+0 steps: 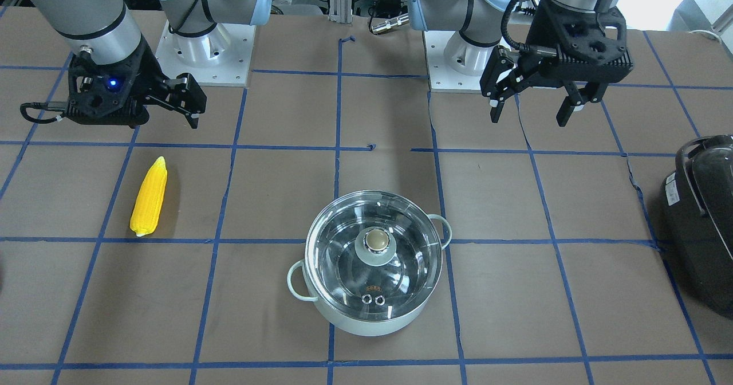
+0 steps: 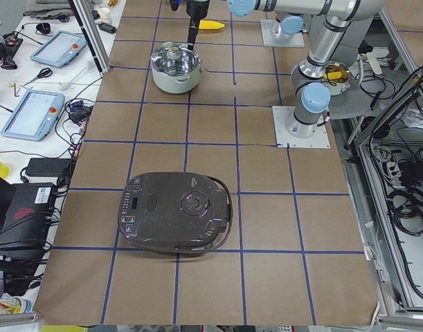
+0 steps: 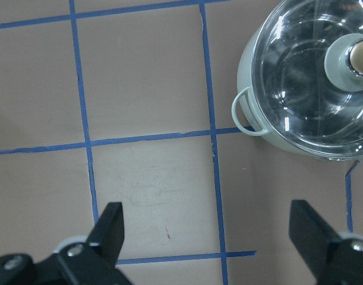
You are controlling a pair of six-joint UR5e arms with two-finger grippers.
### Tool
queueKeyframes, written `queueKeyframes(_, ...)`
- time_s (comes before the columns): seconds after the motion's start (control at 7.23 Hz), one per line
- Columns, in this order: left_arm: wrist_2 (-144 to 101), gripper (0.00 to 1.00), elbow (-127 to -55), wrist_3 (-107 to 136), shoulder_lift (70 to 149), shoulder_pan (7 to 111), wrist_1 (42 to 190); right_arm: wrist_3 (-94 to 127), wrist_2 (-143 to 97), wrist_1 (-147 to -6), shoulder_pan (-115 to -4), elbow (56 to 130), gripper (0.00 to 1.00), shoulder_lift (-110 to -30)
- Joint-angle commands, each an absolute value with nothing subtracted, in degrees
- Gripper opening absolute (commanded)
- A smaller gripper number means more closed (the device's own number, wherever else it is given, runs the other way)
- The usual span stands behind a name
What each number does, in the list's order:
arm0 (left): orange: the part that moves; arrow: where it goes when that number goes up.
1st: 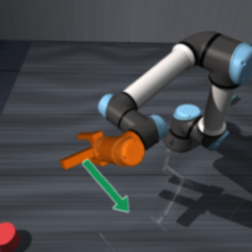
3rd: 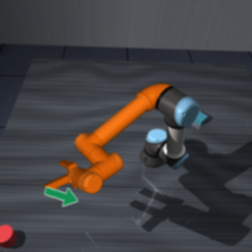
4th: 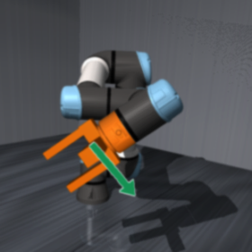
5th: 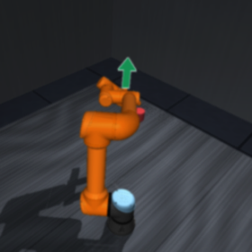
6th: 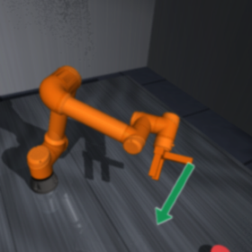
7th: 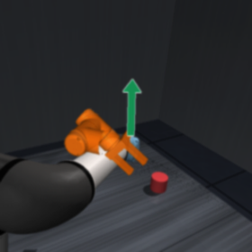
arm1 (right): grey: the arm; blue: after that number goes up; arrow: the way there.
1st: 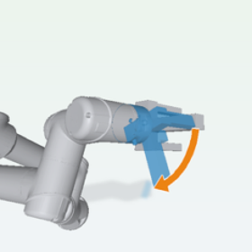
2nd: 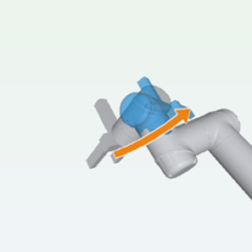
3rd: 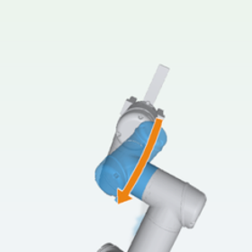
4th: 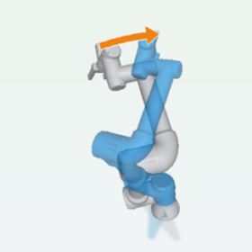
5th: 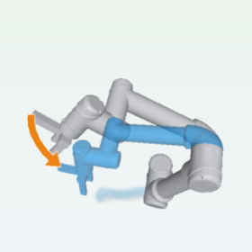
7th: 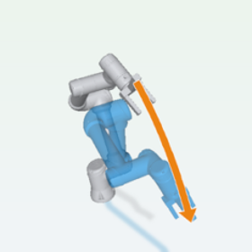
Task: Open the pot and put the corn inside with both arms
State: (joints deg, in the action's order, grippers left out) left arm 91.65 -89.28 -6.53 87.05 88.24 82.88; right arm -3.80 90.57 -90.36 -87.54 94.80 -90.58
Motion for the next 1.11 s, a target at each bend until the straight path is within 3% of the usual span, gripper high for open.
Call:
queueKeyframes(0.0, 91.67, 1.00, -89.38, -6.50, 86.75, 88.24, 82.79, -3.87, 90.18, -90.35, -87.54, 94.83, 1.00, -90.44)
queueKeyframes(0.97, 91.49, 1.00, -90.00, -3.69, 86.66, 88.59, 83.14, -3.96, 90.53, -90.44, -87.54, 94.83, 1.00, -90.44)
